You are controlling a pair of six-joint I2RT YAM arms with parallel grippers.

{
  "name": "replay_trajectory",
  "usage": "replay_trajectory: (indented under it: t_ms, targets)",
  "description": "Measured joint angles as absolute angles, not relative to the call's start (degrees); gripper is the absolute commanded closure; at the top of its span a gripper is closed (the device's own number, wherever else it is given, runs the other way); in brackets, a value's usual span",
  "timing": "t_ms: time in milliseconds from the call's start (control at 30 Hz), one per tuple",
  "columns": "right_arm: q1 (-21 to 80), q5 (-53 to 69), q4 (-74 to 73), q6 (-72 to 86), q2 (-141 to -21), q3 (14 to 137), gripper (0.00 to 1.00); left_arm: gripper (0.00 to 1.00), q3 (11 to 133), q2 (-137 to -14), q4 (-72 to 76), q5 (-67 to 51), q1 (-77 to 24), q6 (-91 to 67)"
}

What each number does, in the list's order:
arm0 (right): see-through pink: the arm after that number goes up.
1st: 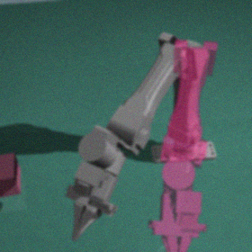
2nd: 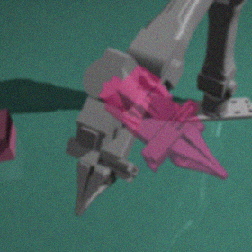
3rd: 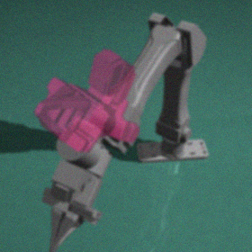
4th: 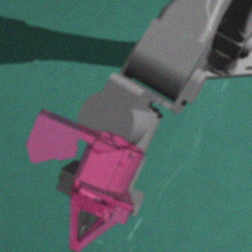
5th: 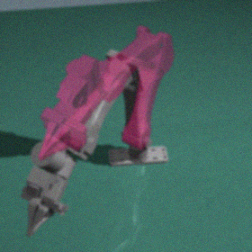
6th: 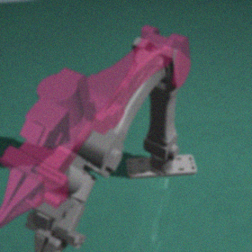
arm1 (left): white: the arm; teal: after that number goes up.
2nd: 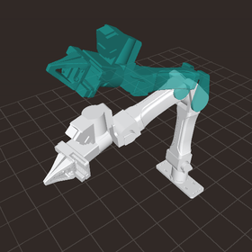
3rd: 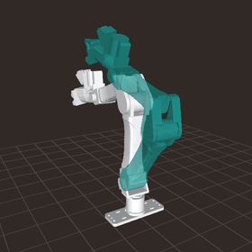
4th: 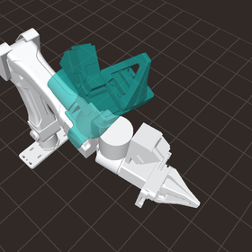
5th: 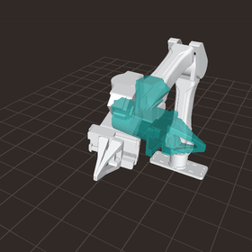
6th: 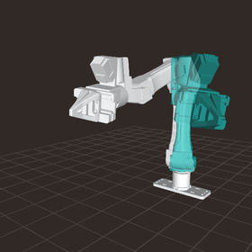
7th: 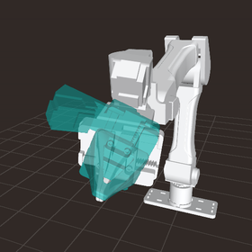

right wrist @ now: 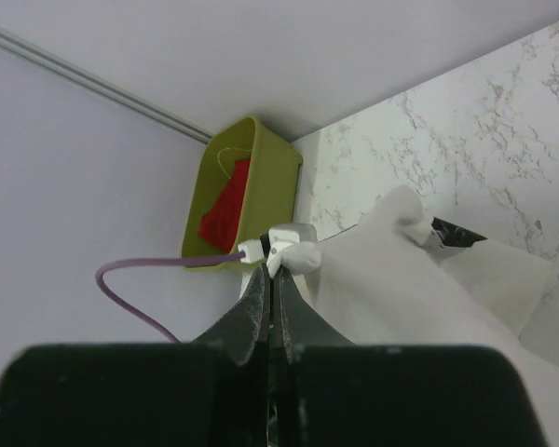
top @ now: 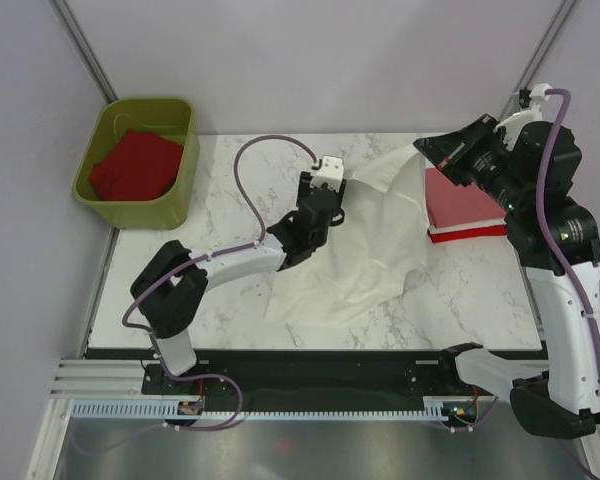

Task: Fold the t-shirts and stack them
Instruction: Flatten the tshirt out

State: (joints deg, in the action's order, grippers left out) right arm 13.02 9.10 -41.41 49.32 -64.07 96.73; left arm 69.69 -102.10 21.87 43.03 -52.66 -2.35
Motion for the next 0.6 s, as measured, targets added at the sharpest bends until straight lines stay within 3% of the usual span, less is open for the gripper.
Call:
replay_trajectory:
  t_ms: [133,267,467,600]
  targets:
    - [13.0,9.0,-43.0,49.3,-63.3,99.2,1.00,0.40,68.6,-98.7,17.7,41.5,-46.1,-6.1]
    - [13.0,9.1,-45.4,49.4,-63.4,99.8,1.00,0.32,66.3,-94.6,15.2,39.1,-41.7,-9.6]
    - [13.0,9.1,-46.9,49.5,-63.5,100.1,1.00,0.20,62.7,-93.0,14.0,31.3,-39.8,-14.3]
    - [13.0,9.1,-47.7,49.4,-63.5,100.2,1.00,0.20,60.0,-92.1,12.4,27.6,-39.9,-17.1]
